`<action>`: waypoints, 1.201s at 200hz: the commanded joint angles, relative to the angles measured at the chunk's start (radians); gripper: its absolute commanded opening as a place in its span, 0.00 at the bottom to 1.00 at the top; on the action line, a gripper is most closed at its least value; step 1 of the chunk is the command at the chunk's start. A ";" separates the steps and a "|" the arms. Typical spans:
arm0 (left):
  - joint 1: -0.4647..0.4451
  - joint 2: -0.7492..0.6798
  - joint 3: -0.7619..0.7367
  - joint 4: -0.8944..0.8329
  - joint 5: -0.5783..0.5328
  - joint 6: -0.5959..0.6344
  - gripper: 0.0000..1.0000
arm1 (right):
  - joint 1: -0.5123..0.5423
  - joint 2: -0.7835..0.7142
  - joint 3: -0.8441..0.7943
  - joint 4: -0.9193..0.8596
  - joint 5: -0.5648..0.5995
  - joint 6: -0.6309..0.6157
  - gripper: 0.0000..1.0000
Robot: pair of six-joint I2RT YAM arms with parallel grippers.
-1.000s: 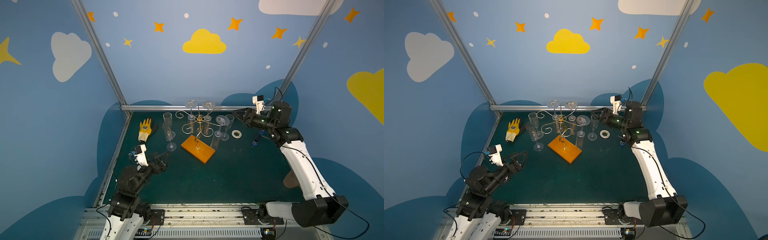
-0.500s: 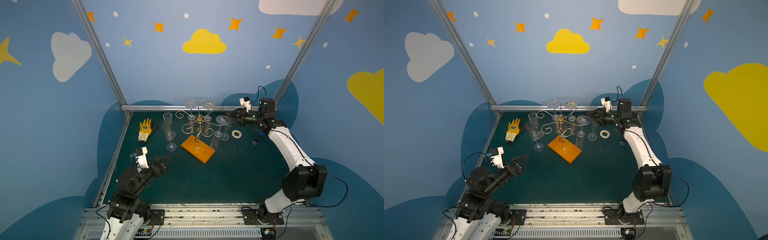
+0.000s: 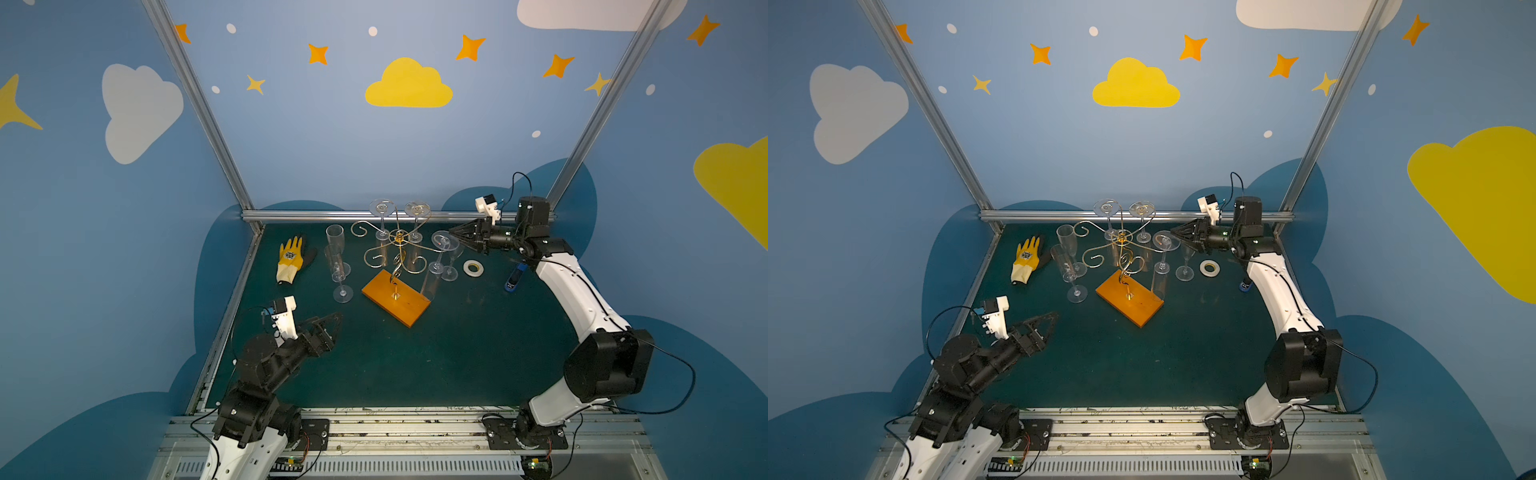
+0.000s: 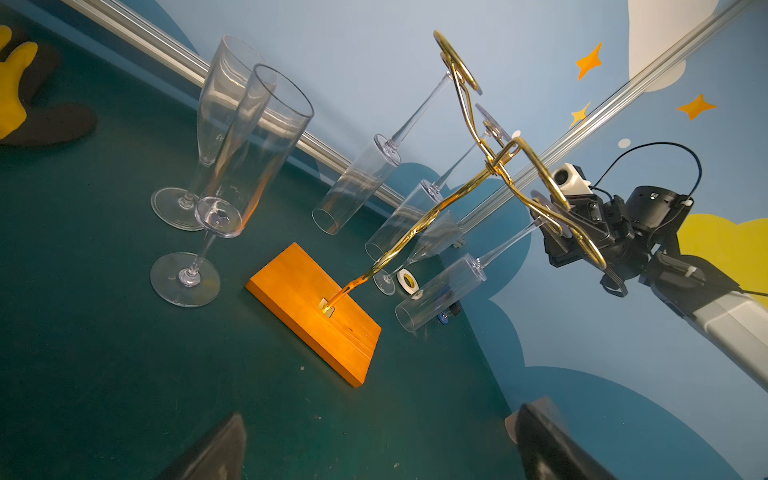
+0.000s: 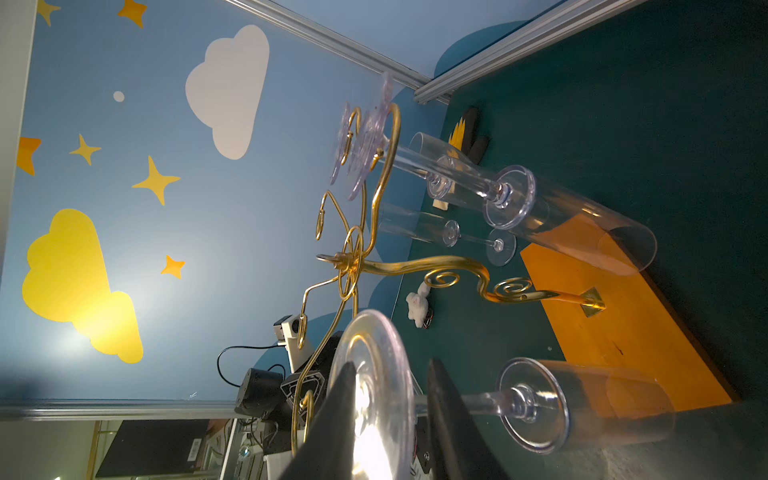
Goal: Take the wine glass off the wine glass rack
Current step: 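Reach the right gripper up to a hanging glass on the rack, then close the right gripper on the stem of the hanging clear glass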
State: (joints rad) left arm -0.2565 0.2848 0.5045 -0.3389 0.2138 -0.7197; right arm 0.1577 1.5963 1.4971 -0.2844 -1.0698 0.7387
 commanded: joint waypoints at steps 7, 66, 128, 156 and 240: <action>-0.005 -0.010 0.005 -0.018 0.013 0.004 1.00 | 0.009 -0.008 0.000 0.010 -0.036 -0.011 0.26; -0.013 -0.010 0.001 -0.036 0.006 -0.002 0.99 | 0.013 -0.020 -0.009 0.012 -0.045 -0.016 0.20; -0.020 -0.012 -0.001 -0.046 -0.002 -0.022 0.99 | 0.014 -0.038 -0.026 0.048 -0.053 0.012 0.09; -0.021 -0.015 0.003 -0.054 -0.010 -0.024 0.99 | 0.014 -0.050 -0.036 0.064 -0.057 0.025 0.06; -0.026 -0.018 0.008 -0.052 -0.020 -0.026 0.99 | 0.017 -0.082 -0.110 0.218 -0.062 0.204 0.00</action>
State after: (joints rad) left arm -0.2779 0.2790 0.5045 -0.3901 0.2054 -0.7460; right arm 0.1673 1.5505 1.4216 -0.1463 -1.1458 0.8722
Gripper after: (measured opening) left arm 0.994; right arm 0.068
